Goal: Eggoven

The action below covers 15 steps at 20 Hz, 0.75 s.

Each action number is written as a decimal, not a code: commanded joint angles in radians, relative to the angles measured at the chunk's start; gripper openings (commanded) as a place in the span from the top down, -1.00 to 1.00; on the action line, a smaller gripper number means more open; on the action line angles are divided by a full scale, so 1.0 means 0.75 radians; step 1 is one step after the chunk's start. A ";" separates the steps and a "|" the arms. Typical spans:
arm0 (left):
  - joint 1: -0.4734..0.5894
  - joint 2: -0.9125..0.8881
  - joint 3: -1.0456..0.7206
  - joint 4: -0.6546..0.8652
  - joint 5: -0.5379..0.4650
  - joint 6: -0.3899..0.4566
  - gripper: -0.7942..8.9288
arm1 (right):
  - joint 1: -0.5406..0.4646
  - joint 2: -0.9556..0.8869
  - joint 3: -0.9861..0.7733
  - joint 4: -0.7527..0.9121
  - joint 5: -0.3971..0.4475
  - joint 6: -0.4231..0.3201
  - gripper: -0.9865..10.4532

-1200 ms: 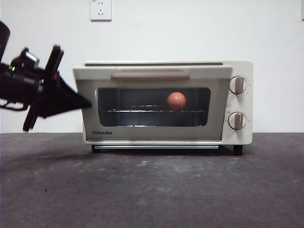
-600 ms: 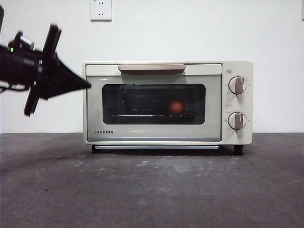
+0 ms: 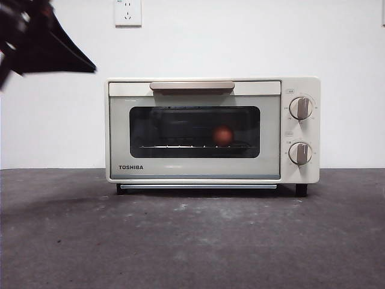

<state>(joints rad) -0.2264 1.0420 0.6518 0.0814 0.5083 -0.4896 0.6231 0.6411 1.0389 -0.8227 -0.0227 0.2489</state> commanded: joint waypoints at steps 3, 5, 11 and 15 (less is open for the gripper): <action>-0.040 -0.218 0.020 -0.311 -0.176 0.227 0.82 | 0.013 0.006 -0.026 0.019 0.001 -0.063 0.36; -0.048 -0.293 0.020 -0.401 -0.211 0.258 0.82 | 0.013 0.005 -0.079 0.040 -0.002 -0.063 0.40; -0.051 -0.473 0.021 -0.558 -0.234 0.284 0.82 | 0.013 0.005 -0.298 0.242 -0.034 -0.062 0.66; -0.050 -0.554 0.021 -0.629 -0.234 0.285 0.82 | 0.013 0.006 -0.380 0.419 -0.092 -0.063 0.82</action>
<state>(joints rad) -0.2604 0.6289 0.6518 -0.3927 0.3370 -0.2966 0.6231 0.6456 0.7471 -0.5449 -0.0864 0.2119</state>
